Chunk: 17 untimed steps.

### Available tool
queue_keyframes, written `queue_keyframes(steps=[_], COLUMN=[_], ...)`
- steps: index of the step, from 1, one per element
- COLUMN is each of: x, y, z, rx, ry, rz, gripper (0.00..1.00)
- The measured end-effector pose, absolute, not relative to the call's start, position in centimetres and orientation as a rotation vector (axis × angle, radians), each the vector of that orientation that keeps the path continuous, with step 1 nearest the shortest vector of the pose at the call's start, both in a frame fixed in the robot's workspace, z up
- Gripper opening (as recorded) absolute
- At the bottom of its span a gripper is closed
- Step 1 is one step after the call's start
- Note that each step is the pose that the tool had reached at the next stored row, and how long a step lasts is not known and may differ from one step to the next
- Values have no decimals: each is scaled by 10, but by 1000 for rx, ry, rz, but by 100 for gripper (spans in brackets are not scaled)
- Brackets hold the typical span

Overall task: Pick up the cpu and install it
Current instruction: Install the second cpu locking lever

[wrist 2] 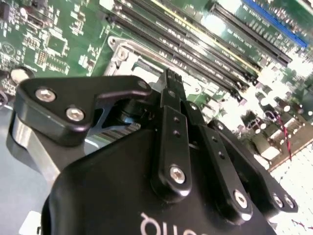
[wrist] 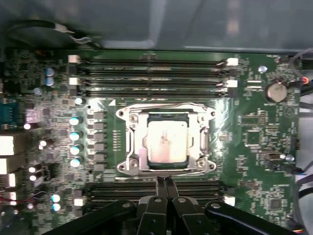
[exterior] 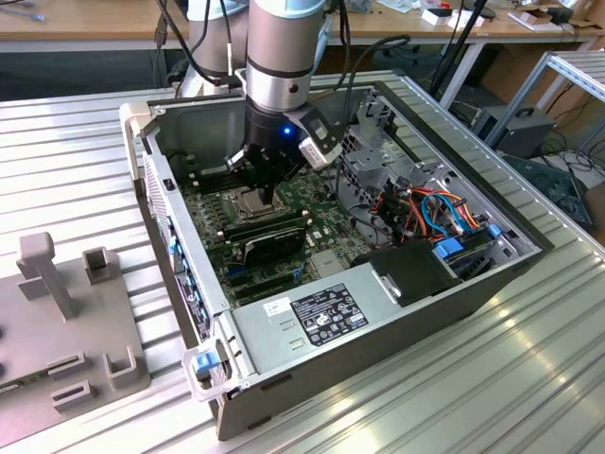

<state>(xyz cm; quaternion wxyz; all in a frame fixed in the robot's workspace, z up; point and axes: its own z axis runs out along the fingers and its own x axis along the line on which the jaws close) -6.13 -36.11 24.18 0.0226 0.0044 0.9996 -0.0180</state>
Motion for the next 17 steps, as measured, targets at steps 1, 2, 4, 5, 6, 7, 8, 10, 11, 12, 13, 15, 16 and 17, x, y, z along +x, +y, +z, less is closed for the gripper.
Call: queue_keyframes(steps=[1,2,4,5,6,7,8,10,11,12,13,15,16,17], x=[-61,-61,-61,-61,-61,-61,-61,-61,-61,-61,-61,-61,-61,-61], y=[-361,-360,-358,-357,-356,-355,-353,-349,-347,-345,-345,-345,-345,-345], z=[243,246,253,260,264,267,270,275,277,279,280,280,280,281], rx=[14,14,14,14,14,14,14,14,14,14,14,14,14,14], ry=[3096,3096,3096,3096,3096,3096,3096,3096,3096,3096,3096,3096,3096,3096], rz=[-56,-56,-55,-56,-56,-56,-56,-57,-57,-57,-57,-57,-57,-57], gripper=[11,11,11,11,11,11,11,11,11,11,11,11,11,11])
